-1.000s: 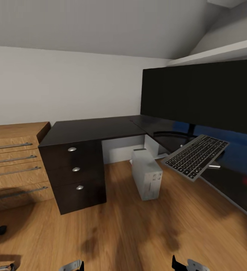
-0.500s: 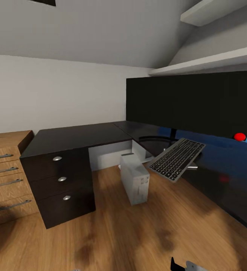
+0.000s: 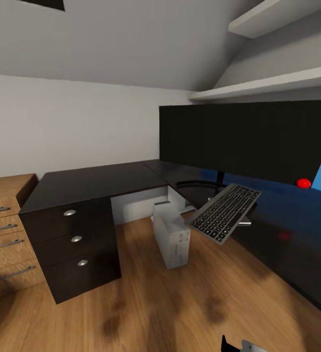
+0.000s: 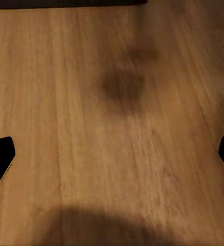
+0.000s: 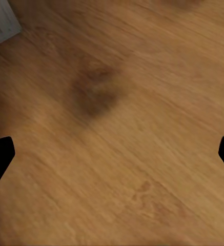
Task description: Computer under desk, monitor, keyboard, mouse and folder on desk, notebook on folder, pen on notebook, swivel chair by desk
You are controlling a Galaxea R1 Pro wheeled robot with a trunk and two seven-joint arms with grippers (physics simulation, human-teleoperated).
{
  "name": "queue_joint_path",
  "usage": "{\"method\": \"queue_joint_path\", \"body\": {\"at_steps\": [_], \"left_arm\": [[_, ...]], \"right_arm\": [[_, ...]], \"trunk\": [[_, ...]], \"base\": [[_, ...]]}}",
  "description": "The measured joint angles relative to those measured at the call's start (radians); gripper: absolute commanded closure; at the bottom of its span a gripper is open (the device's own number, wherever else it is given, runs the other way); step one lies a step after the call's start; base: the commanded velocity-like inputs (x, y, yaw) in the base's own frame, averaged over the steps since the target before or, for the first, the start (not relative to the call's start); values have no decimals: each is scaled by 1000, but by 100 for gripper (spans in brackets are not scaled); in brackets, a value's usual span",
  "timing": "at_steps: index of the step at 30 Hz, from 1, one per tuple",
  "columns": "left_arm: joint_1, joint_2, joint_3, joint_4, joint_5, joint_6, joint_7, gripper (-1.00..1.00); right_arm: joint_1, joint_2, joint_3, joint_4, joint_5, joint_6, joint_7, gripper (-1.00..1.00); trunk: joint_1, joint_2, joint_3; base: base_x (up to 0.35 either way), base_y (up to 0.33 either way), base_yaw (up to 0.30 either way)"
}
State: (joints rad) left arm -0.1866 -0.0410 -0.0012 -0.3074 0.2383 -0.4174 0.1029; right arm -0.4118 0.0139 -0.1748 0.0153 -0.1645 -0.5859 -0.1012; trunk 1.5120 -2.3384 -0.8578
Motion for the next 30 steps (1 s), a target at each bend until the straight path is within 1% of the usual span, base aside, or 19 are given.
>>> {"method": "queue_joint_path", "body": {"at_steps": [5,8,14,15,19,25,30], "left_arm": [[0,7,1,0,1,0,1,-100],[0,10,1,0,9,0,1,-100],[0,13,1,0,64,0,0,-100],[0,13,2,0,80,0,-1,-100],[0,16,2,1,105,0,-2,-100],[0,20,0,1,114,-1,-5,-100],[0,23,-1,3,114,-3,-9,-100]], "right_arm": [[0,-4,-1,-1,-7,1,-2,-100],[0,-5,-3,-1,-9,3,-3,-100],[0,-3,-5,-1,-10,4,-2,-100],[0,-2,-4,0,-10,4,-1,-100],[0,0,-4,0,-8,4,2,-100],[0,1,-2,0,-3,2,24,-100],[0,0,-2,0,-1,0,39,-100]], "trunk": [[-19,35,9],[-31,56,13],[-54,98,23],[-58,105,24],[-73,133,30],[-73,133,21],[-73,133,13]], "base": [[0,0,121],[0,0,115],[0,0,44],[0,0,-38],[0,0,-89],[0,0,-137],[0,0,-151]]}}
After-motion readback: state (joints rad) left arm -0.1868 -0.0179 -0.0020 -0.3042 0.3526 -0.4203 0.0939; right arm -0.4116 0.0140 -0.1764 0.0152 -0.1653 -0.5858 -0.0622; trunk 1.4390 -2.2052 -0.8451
